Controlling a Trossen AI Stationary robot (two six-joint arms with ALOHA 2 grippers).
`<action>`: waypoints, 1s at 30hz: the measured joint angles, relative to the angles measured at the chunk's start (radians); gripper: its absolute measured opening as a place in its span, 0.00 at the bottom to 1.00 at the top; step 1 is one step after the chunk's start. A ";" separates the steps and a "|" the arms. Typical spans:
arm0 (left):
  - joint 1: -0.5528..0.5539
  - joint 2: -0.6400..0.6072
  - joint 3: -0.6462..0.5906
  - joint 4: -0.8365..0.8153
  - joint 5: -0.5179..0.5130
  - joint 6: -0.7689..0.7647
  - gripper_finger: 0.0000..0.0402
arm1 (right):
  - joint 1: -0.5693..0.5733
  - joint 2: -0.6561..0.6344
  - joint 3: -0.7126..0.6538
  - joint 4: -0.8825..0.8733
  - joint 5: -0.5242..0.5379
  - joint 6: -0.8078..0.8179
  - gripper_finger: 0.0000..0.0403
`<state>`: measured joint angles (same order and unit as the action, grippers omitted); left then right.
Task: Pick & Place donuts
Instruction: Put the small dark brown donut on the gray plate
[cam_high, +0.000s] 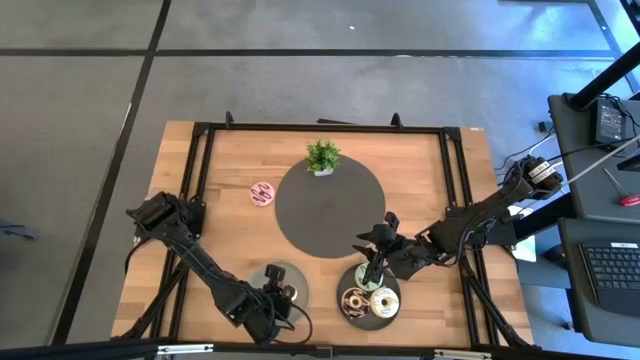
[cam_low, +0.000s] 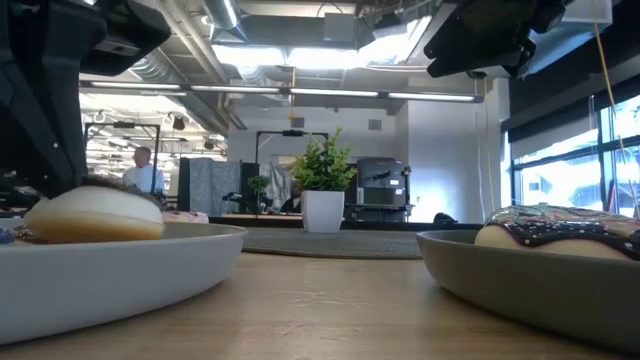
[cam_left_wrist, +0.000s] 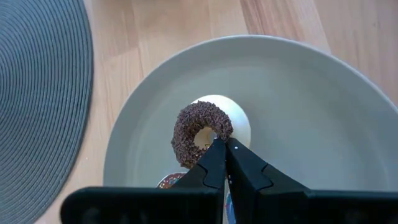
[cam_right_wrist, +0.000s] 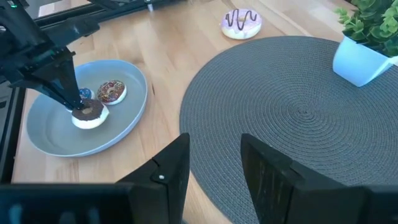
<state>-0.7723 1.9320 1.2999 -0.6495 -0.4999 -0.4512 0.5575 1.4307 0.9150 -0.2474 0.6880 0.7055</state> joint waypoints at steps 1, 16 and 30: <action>0.000 0.000 0.000 0.001 -0.002 -0.002 0.01 | 0.000 0.000 0.000 0.000 0.000 0.000 0.36; 0.008 -0.001 0.000 0.000 0.029 -0.009 0.01 | 0.000 0.000 0.000 -0.001 -0.004 -0.002 0.36; 0.007 -0.001 0.000 -0.001 0.021 -0.007 0.01 | 0.000 0.000 0.000 -0.008 -0.012 -0.007 0.36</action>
<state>-0.7650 1.9312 1.2999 -0.6504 -0.4789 -0.4583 0.5579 1.4311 0.9146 -0.2558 0.6762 0.6987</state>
